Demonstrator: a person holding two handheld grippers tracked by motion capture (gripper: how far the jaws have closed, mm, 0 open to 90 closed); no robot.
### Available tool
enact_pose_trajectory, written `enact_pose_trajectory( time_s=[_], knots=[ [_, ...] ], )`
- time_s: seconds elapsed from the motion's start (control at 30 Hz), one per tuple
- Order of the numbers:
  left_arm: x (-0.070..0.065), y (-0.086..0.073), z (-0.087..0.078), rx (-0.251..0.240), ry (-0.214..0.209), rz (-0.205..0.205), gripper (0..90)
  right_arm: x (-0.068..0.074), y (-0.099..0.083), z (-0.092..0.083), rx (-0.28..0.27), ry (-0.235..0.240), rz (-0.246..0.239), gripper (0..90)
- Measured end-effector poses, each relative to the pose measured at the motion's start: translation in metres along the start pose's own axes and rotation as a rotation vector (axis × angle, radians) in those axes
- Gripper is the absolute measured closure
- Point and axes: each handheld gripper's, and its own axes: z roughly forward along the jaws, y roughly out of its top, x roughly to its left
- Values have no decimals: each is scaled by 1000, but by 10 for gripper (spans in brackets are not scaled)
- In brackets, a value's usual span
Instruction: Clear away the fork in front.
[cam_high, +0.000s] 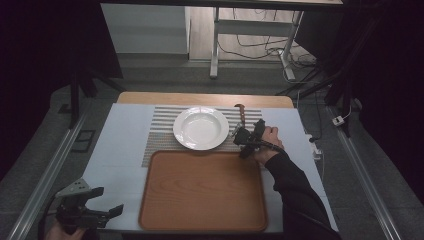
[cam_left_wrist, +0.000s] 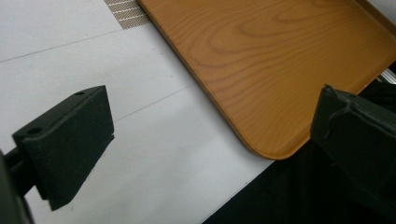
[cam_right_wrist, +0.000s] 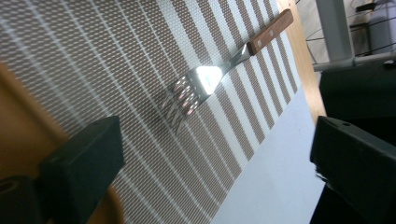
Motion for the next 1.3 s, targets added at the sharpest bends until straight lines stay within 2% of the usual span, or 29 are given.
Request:
enact_pose_trajectory(
  time_s=[0.1,0.27,0.3,0.33,0.4,0.43,0.47,0.5,0.53,0.57,0.63,0.67,0.7,0.73,0.8,0.83,0.87,0.9,0.93,0.97,1.0,1.1,1.13,1.17,1.23,1.27,1.3],
  knots=[
    [0,0,0,1,1,0,0,1,2,5,3,-12,-24,70],
    [0,0,0,2,-1,-2,0,7,5,19,25,-40,-118,261],
    [0,0,0,2,-1,-2,0,7,5,19,25,-40,-118,261],
    [0,0,0,3,-3,-1,0,10,6,20,13,-54,-145,346],
    [0,0,0,3,-1,-1,0,15,8,21,11,-64,-185,440],
    [0,0,0,4,0,0,0,16,9,22,5,-43,-204,495],
    [0,0,0,4,0,0,0,19,10,23,5,-52,-225,535],
    [0,0,0,5,-1,1,0,23,10,24,8,-81,-244,579],
    [-1,0,0,5,0,1,0,25,11,25,6,-83,-273,643],
    [0,0,0,6,1,4,0,27,12,26,9,-65,-290,690],
    [-1,0,0,7,1,5,0,32,11,29,7,-95,-308,790],
    [-1,0,0,7,1,5,0,34,11,30,6,-94,-319,826],
    [-1,0,0,7,1,5,0,35,11,30,20,-107,-332,865],
    [-1,0,0,7,0,6,0,37,11,29,37,-124,-347,873],
    [-1,0,0,7,-2,3,0,36,11,30,27,-106,-350,880],
    [0,0,0,7,-3,6,0,37,10,29,6,-164,-352,893],
    [0,0,0,7,-3,6,0,35,11,26,3,-169,-346,894],
    [0,0,0,7,-3,6,0,34,11,24,2,-162,-332,895],
    [0,0,0,7,-3,6,0,30,12,22,-4,-128,-328,896],
    [0,0,0,7,-3,6,0,31,11,21,-14,-162,-316,896],
    [-1,0,0,7,-2,7,0,31,12,18,-1,-177,-323,897],
    [-1,0,0,7,-2,7,0,30,11,14,-2,-176,-322,897],
    [-1,0,0,7,-2,7,0,30,10,15,-31,-165,-312,897],
    [-1,0,0,7,-1,7,0,30,10,12,-10,-168,-319,897],
    [-1,0,0,7,2,7,0,30,9,8,-8,-168,-316,897],
    [-1,0,0,8,3,7,0,30,8,8,-41,-155,-298,897],
    [-1,0,0,9,6,8,0,29,8,4,-21,-161,-302,897]
  ],
)
